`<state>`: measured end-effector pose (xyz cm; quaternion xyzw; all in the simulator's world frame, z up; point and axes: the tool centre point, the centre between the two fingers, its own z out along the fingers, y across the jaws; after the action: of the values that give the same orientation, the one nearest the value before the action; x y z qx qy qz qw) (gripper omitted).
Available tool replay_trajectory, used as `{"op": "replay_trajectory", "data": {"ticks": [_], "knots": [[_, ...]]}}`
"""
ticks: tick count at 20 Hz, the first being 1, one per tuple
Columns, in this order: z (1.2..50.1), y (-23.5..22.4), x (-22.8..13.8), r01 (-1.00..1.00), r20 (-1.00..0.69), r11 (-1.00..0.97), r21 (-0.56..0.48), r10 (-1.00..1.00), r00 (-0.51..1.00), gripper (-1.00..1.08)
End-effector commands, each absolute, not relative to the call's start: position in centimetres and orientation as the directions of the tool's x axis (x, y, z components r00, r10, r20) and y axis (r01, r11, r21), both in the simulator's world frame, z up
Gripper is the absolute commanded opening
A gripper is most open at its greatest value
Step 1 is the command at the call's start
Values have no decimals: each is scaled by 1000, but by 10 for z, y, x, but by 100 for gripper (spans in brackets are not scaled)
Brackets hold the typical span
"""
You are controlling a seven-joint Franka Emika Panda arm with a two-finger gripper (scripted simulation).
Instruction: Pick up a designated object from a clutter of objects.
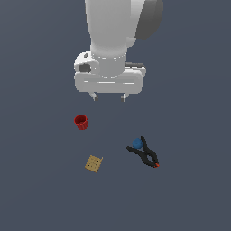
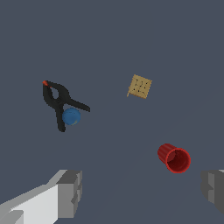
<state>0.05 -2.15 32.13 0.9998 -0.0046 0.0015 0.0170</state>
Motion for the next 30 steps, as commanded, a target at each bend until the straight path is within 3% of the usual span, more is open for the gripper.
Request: {"op": "replay_trajectory", "data": {"ticks": [1, 16, 30], "knots": [[321, -22, 0, -9, 3, -999, 34, -9, 1000, 100], [328, -25, -5, -45, 3, -998, 34, -45, 999, 100], [271, -42, 45, -120, 2, -993, 14, -120, 993, 100]]}}
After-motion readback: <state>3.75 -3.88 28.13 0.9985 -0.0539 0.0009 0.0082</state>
